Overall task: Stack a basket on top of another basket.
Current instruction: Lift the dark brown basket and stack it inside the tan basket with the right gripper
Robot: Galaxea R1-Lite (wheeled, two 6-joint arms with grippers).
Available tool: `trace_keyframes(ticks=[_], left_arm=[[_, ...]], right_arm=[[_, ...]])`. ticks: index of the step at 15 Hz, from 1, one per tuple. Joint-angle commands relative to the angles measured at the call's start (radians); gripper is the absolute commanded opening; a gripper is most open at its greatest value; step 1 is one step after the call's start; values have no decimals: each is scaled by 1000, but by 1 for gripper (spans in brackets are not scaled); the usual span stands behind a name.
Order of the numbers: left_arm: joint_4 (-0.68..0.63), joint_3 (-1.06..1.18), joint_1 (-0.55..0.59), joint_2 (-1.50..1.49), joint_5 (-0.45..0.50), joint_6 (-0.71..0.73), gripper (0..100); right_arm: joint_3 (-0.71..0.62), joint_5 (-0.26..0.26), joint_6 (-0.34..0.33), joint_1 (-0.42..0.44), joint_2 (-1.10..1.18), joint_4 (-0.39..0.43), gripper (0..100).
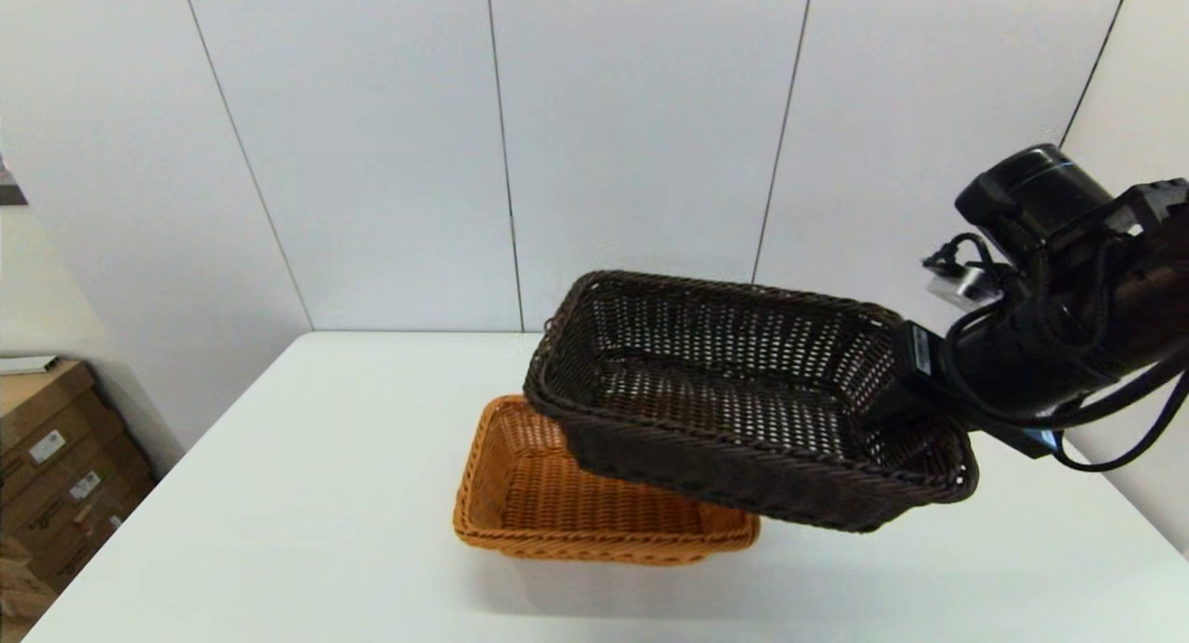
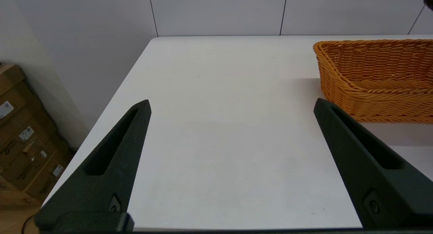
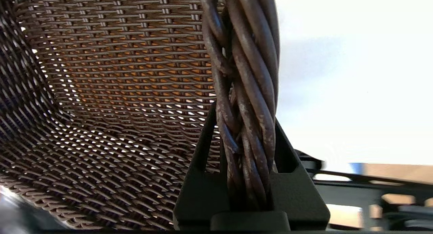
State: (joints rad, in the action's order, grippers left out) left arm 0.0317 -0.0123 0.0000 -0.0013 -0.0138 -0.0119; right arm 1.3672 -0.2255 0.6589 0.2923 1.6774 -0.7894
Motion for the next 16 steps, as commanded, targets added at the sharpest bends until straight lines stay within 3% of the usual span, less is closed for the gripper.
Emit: trace_keyframes(ticks=[1, 6, 9, 16], left_arm=[[1, 0, 0, 0, -2, 0, 100], [1, 0, 0, 0, -2, 0, 100], [1, 0, 0, 0, 0, 0, 100], [1, 0, 0, 0, 0, 0, 100]], right_arm=[[30, 0, -21, 83, 42, -5, 0], [170, 2, -38, 159, 177, -65, 0], [200, 2, -70, 163, 225, -68, 0], [306, 2, -78, 177, 326, -68, 0]])
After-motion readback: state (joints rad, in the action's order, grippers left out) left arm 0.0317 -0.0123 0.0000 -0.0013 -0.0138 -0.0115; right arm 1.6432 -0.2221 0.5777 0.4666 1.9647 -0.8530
